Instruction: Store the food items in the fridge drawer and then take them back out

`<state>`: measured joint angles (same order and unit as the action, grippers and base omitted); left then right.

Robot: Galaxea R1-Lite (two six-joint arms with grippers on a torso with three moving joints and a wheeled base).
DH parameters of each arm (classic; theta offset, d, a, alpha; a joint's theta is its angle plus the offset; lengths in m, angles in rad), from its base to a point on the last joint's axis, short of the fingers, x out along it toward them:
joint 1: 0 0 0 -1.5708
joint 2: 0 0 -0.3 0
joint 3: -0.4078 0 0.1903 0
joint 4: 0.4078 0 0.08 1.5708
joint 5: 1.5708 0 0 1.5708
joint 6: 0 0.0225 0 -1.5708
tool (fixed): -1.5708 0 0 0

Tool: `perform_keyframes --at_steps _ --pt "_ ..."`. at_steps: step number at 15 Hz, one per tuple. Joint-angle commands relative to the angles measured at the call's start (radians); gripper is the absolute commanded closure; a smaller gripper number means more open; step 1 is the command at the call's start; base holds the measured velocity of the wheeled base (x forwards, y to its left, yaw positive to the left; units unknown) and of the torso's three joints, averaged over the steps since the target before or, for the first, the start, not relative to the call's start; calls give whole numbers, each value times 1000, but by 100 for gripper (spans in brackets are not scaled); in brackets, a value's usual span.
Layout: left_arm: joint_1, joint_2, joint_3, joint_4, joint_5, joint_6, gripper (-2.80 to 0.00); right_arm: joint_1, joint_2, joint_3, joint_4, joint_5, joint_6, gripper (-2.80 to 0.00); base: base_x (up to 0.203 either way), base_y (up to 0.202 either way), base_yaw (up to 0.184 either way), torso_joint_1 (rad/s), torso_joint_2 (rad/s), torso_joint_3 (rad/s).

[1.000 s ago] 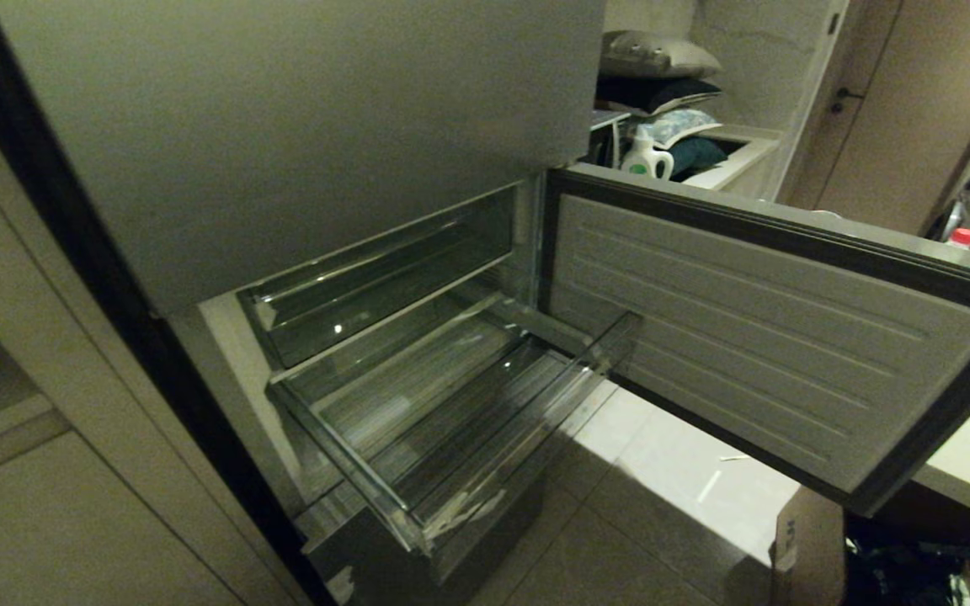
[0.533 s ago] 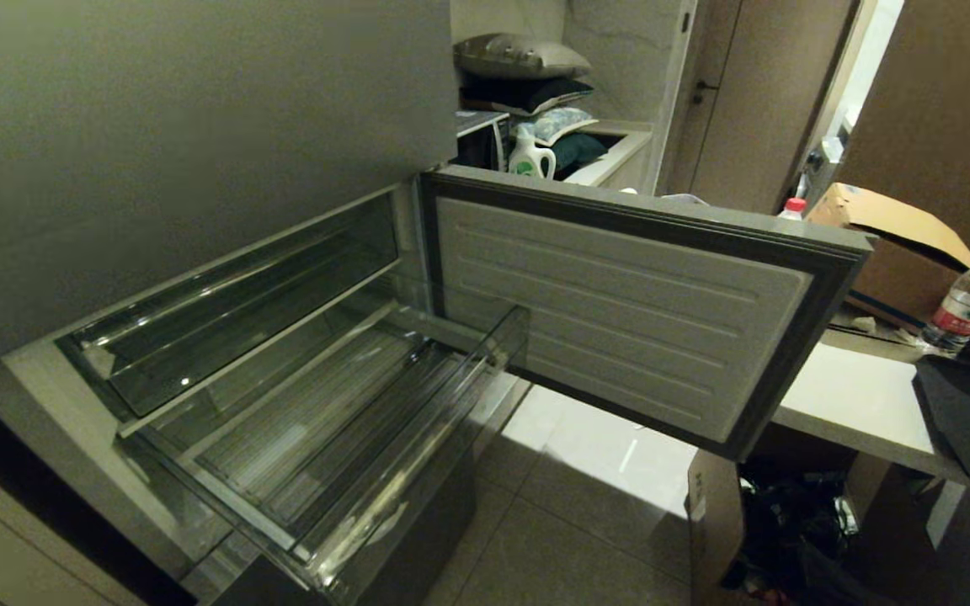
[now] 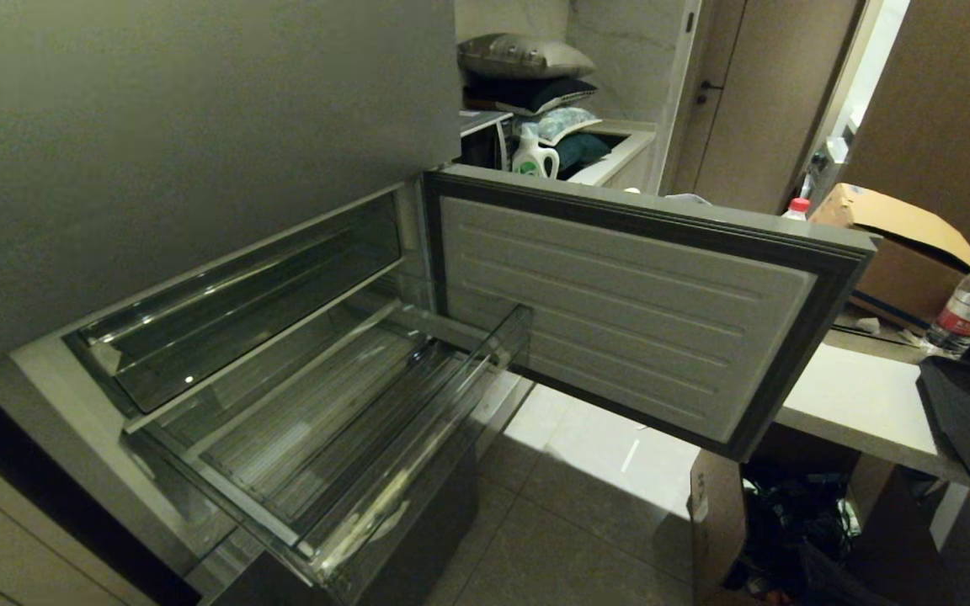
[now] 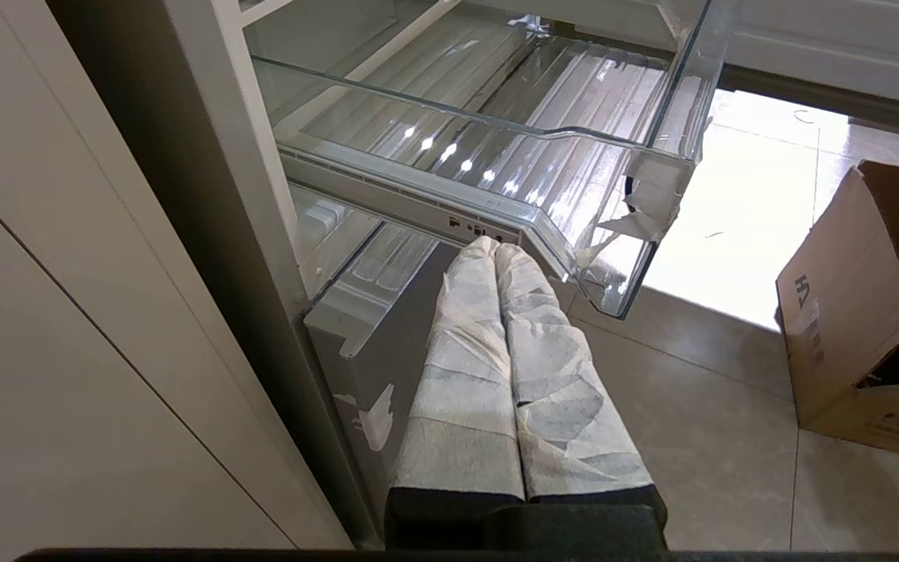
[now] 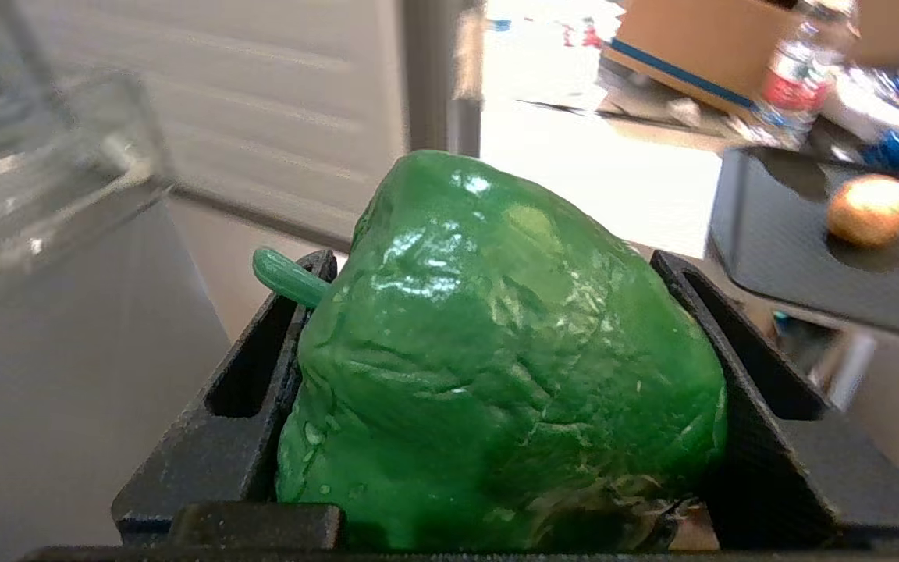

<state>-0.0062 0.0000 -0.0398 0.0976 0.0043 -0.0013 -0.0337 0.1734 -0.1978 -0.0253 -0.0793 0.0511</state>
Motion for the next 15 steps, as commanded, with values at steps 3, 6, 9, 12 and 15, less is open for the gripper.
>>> perform_keyframes --at_steps 3,6,9,12,15 --pt "0 0 0 1 0 0 0 -159 462 -152 -55 7 107 0 0 0 0 0 0 0" --pt "0 0 0 1 0 0 0 -360 752 -190 -236 60 139 0 0 0 0 0 0 0" --pt "0 0 0 1 1 0 0 -578 964 -237 -362 139 154 0 0 0 0 0 0 0" --pt "0 0 0 1 0 0 0 -716 1094 -300 -395 176 159 0 0 0 0 0 0 0" --pt "0 0 0 1 0 0 0 -786 1240 -347 -449 208 159 0 0 0 0 0 0 0"
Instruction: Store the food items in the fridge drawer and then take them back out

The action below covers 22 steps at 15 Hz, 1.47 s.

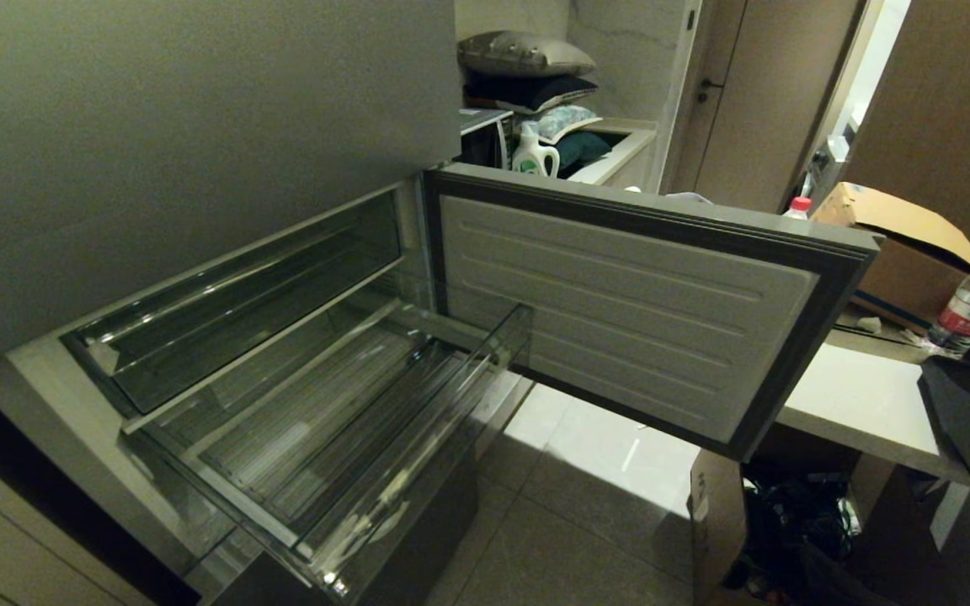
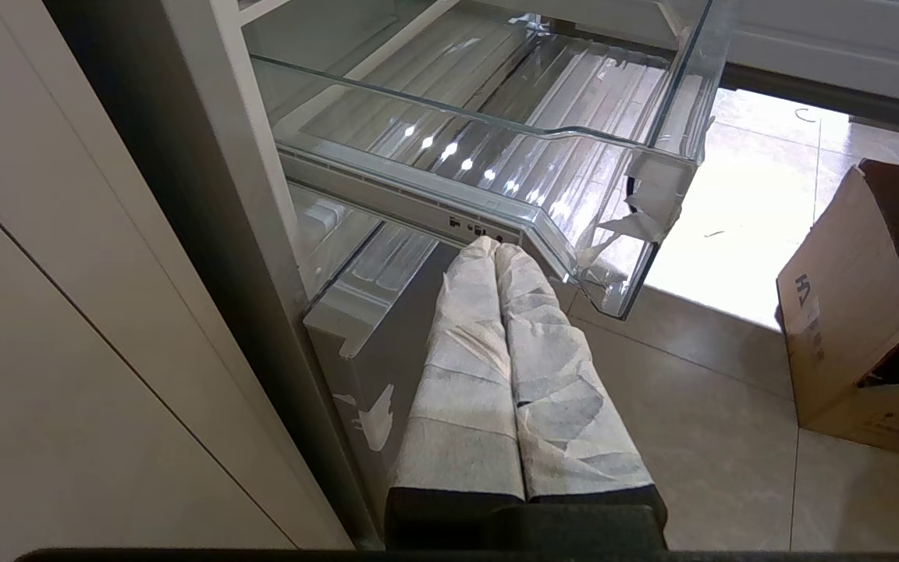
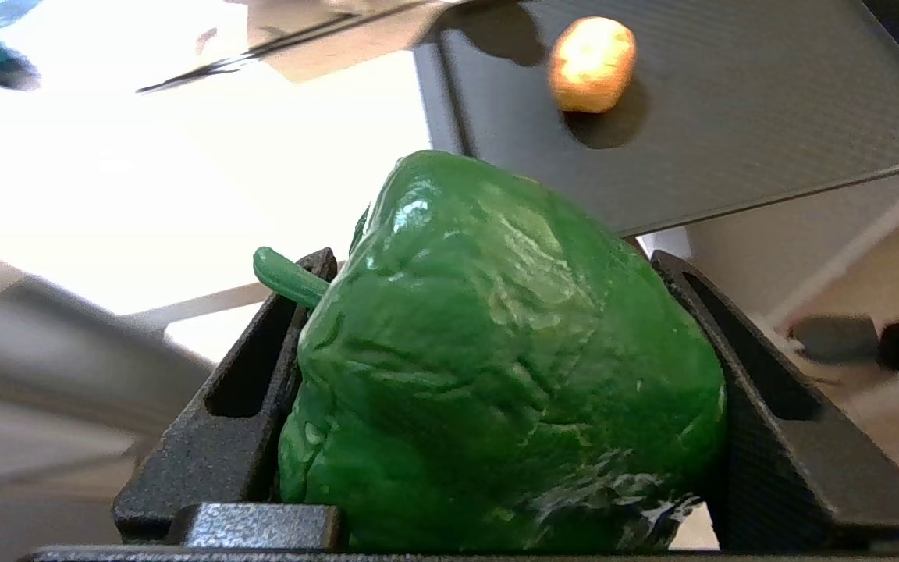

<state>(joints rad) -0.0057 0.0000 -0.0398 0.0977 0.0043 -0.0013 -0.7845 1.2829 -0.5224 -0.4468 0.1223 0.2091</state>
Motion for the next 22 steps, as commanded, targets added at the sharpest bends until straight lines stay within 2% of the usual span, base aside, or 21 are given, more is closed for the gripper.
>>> perform_keyframes --at_steps 1,6,18,22 --pt "0 0 0 1 0 0 0 -44 181 -32 -60 10 1 0 0 0 0 0 0 0" --pt "0 0 0 1 0 0 0 -49 420 -150 -194 39 0 0 0 0 0 0 0 0" --pt "0 0 0 1 0 0 0 -49 858 -529 -204 44 0 0 0 0 0 0 0 0" --pt "0 0 0 1 0 0 0 -48 939 -614 -204 43 -1 0 0 0 0 0 0 0"
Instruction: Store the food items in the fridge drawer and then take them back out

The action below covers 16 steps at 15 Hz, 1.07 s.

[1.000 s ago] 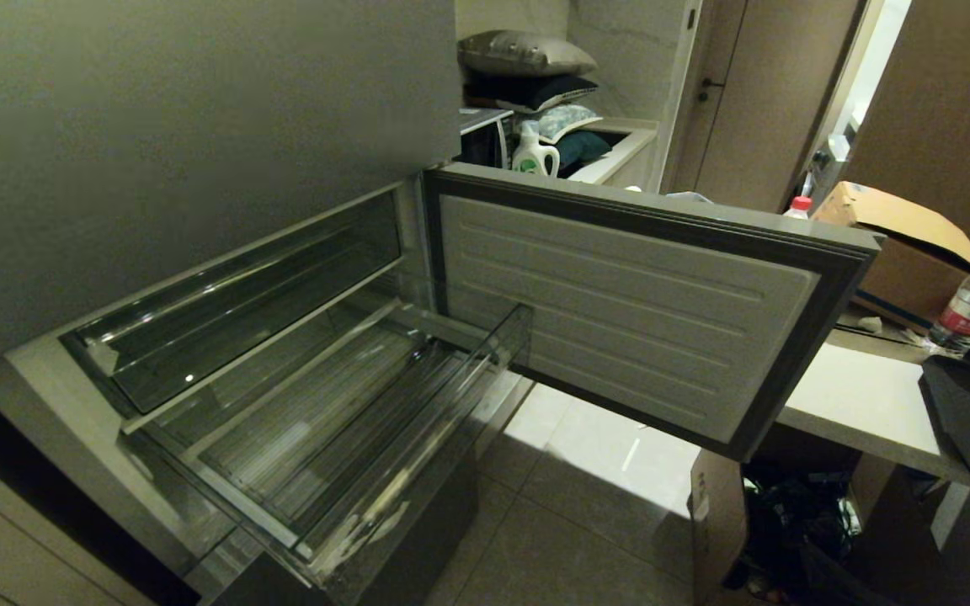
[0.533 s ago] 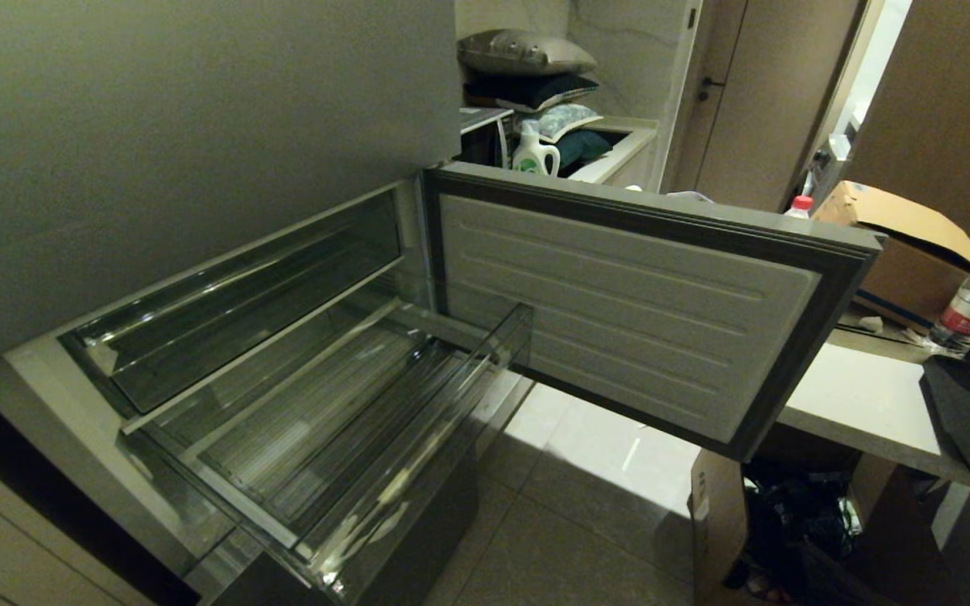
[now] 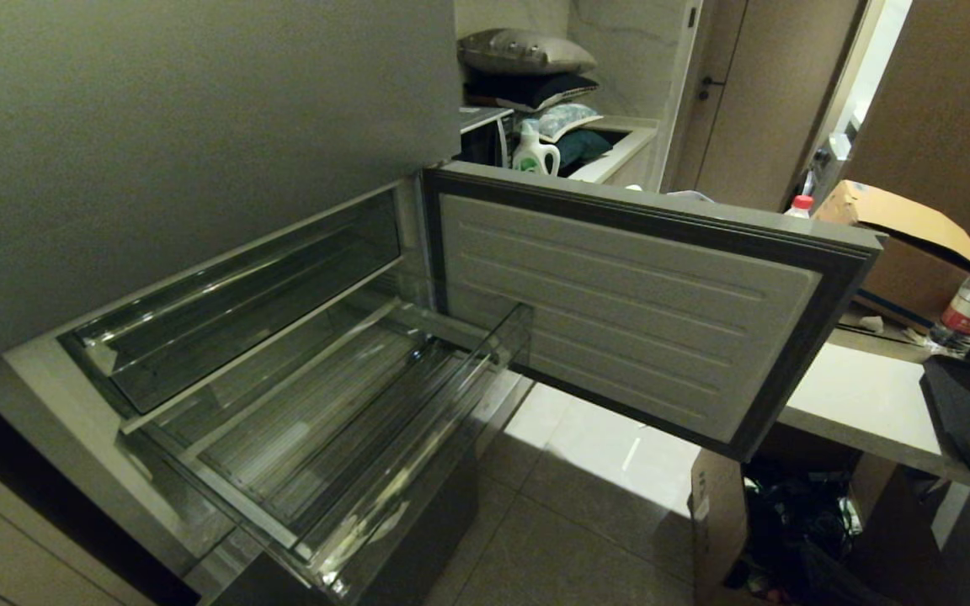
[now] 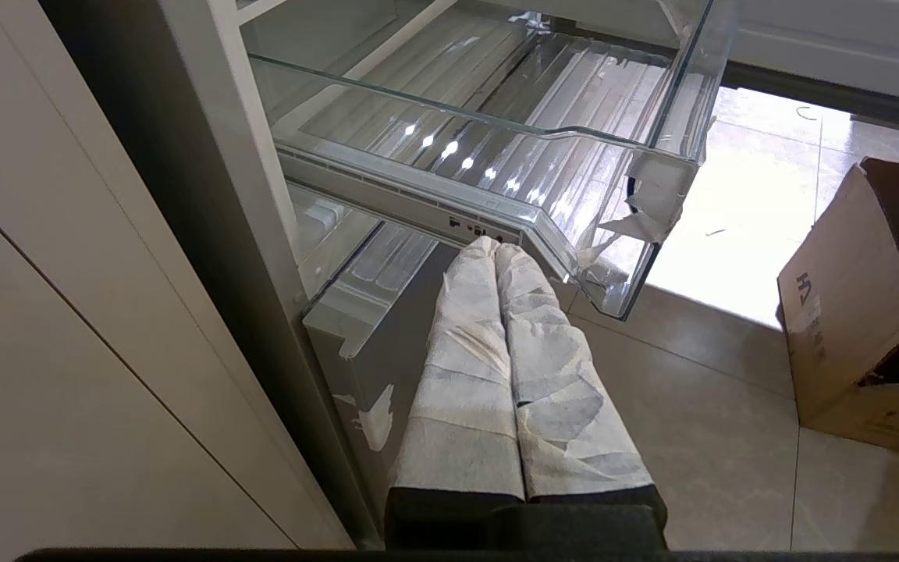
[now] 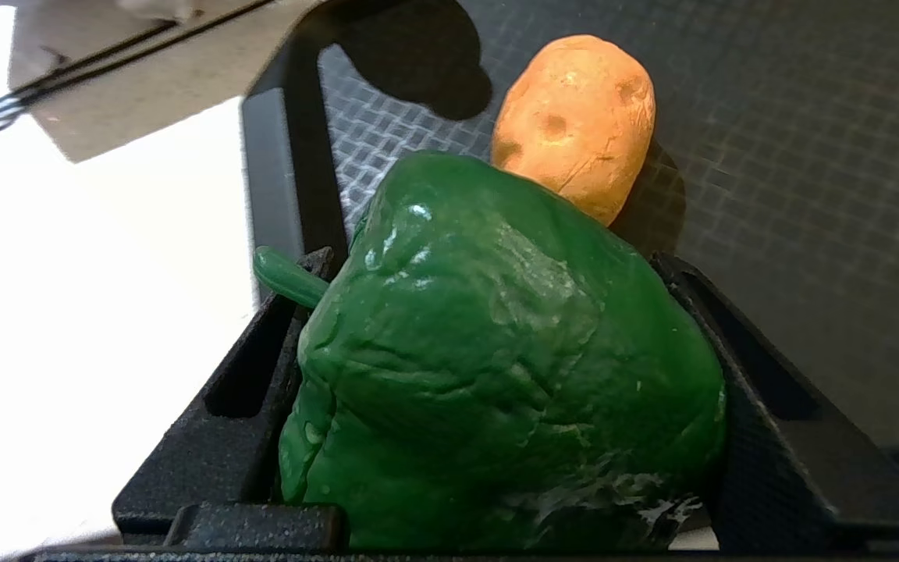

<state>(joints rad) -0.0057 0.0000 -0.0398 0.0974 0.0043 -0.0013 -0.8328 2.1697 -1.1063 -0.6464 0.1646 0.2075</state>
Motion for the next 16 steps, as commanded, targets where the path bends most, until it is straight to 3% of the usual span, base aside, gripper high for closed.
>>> perform_keyframes --at_steps 1,6,7,16 --pt "0 0 0 1 0 0 0 0 64 -42 -3 1 -1 0 0 0 0 0 0 0" --pt "0 0 0 1 0 0 0 34 107 -78 -2 4 -10 0 0 0 0 0 0 0" --pt "0 0 0 1 0 0 0 36 110 -87 -1 4 -11 -280 0 0 0 0 0 0" --pt "0 0 0 1 0 0 0 47 157 -142 2 1 -10 -280 0 0 0 0 0 0"
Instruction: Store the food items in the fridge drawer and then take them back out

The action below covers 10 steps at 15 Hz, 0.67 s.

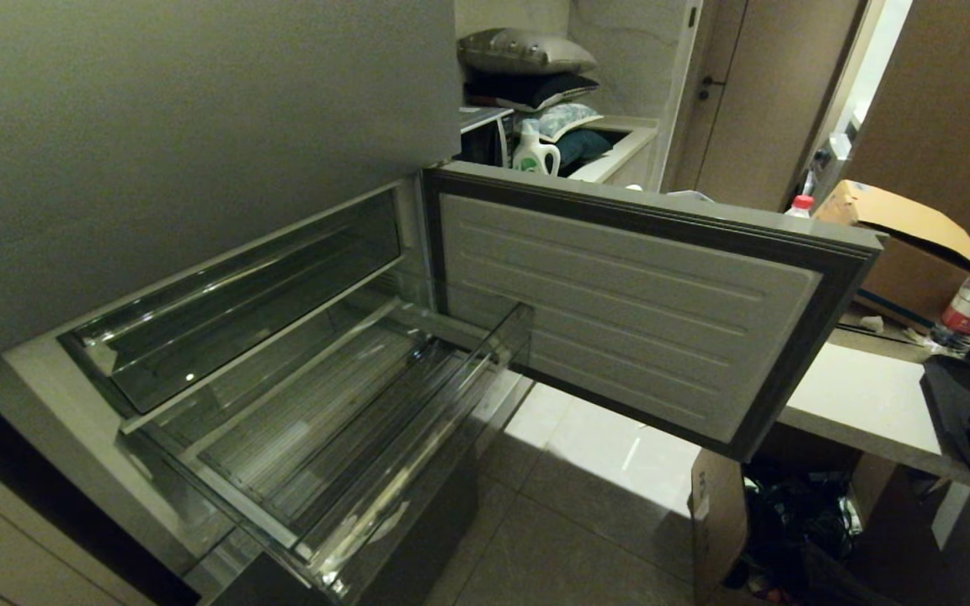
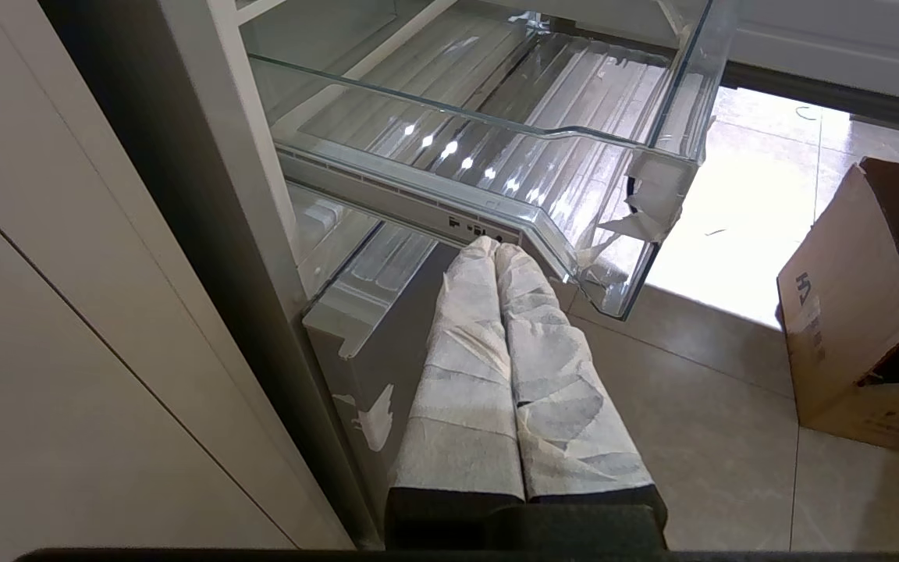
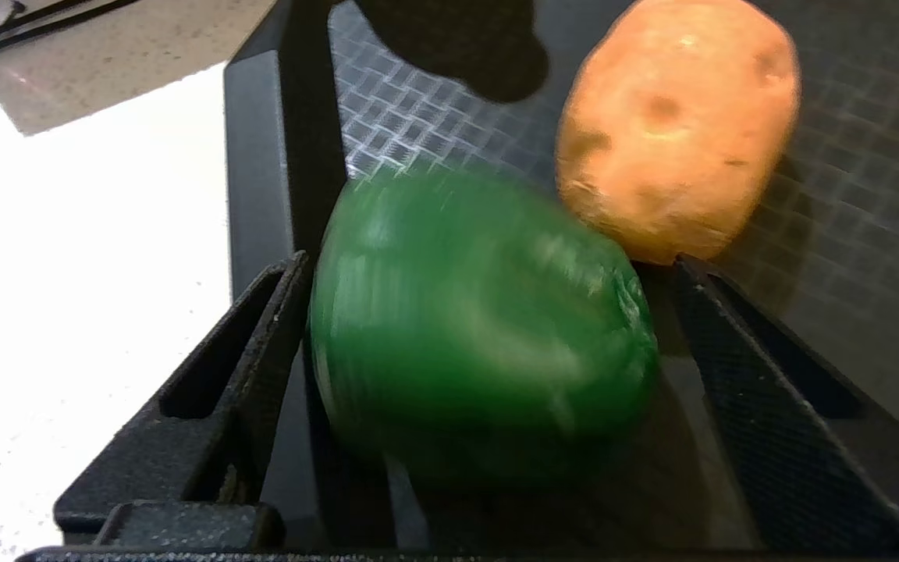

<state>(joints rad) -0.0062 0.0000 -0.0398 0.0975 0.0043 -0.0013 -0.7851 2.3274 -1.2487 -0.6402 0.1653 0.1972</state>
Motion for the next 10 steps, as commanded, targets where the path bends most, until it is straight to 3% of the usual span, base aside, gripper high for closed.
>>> perform_keyframes --at_steps 1,6,10 --pt "0 0 0 1 0 0 0 -2 -10 2 -3 0 3 -280 0 0 0 0 0 0" --pt "0 0 0 1 0 0 0 -3 -152 78 27 -4 6 -280 0 0 0 0 0 0" --pt "0 0 0 1 0 0 0 2 -339 239 32 6 3 -280 0 0 0 0 0 0"
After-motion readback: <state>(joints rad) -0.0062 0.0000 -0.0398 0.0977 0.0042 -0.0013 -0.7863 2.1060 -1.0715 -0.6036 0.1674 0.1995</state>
